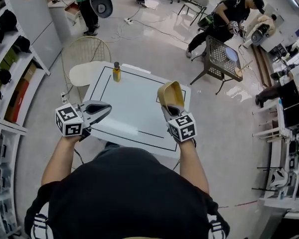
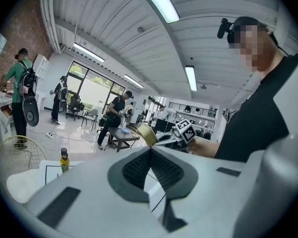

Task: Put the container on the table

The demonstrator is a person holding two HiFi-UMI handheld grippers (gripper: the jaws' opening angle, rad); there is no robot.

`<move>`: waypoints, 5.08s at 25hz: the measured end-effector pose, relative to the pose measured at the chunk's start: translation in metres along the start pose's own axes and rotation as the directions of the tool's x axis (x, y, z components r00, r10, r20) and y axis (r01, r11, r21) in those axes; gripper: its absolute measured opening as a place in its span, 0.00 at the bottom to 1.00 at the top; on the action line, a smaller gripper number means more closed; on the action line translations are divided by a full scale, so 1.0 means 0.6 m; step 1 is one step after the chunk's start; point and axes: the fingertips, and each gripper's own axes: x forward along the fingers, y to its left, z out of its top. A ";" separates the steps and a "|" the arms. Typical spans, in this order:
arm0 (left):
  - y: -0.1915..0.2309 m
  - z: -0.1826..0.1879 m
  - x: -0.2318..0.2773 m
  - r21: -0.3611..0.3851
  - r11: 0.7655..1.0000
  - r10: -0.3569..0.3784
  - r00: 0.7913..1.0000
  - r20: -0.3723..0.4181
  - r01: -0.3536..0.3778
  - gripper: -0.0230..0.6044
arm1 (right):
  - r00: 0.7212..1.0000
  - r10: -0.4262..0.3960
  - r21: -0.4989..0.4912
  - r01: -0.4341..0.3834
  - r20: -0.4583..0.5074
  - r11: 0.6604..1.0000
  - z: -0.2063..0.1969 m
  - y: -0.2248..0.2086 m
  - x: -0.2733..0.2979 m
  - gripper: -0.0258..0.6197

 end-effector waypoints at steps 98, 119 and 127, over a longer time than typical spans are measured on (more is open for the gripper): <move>0.345 -0.021 0.085 -0.019 0.984 0.173 0.975 -0.142 -0.178 0.05 | 0.949 0.132 0.172 -0.084 -0.287 0.981 -0.164 -0.078 0.343 0.05; 0.409 -0.055 0.092 -0.052 0.983 0.166 0.968 -0.188 -0.179 0.05 | 0.889 0.189 0.168 -0.129 -0.418 0.977 -0.252 -0.049 0.430 0.05; 0.419 -0.067 0.105 -0.068 0.983 0.157 0.968 -0.197 -0.173 0.05 | 0.863 0.201 0.161 -0.141 -0.463 0.977 -0.286 -0.040 0.444 0.05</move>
